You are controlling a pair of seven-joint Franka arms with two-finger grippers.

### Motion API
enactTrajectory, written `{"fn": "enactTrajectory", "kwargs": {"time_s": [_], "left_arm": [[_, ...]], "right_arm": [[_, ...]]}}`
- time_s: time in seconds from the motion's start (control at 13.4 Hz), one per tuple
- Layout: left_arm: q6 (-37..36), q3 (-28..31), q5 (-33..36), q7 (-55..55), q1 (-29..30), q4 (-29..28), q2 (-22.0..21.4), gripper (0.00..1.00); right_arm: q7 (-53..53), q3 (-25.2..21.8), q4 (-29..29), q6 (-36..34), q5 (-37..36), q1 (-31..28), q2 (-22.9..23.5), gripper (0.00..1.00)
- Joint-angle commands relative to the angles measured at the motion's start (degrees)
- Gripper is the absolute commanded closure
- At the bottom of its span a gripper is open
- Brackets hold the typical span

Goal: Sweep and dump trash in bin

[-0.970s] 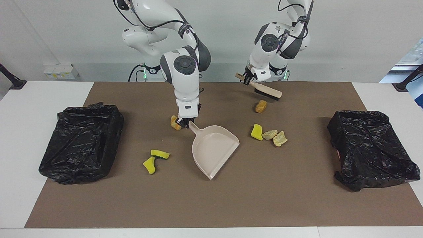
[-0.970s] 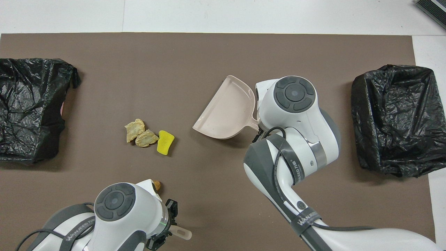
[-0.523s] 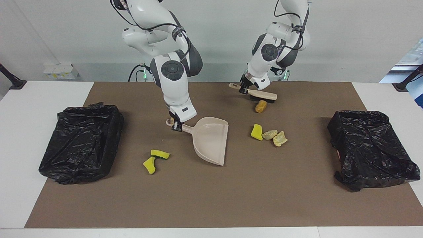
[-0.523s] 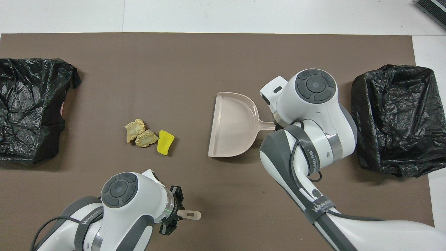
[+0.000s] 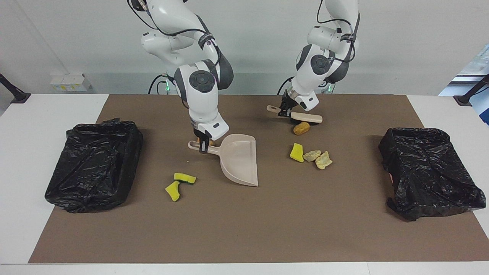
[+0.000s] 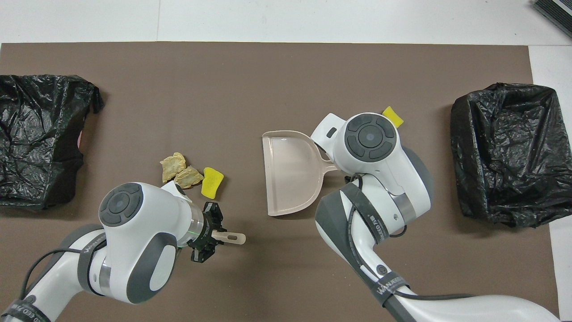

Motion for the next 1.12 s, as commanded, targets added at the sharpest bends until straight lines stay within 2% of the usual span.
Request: {"fn": "enactTrajectory", "kwargs": {"time_s": [0.0, 0.82, 1.05], "left_arm": [[-0.43, -0.21, 0.16, 8.76, 1.32, 0.91, 0.72, 1.00], [-0.44, -0.91, 2.44, 51.48, -0.34, 0.91, 0.63, 1.00], [-0.08, -1.09, 2.44, 59.40, -4.38, 0.91, 0.28, 1.00]], "right_arm": [[-1.34, 0.37, -2.81, 2.70, -4.03, 0.28, -1.53, 1.00], [-0.38, 0.46, -3.43, 2.89, -4.76, 3.53, -1.71, 1.00], [2.86, 0.46, -3.43, 3.67, -4.84, 5.11, -1.10, 1.00]]}}
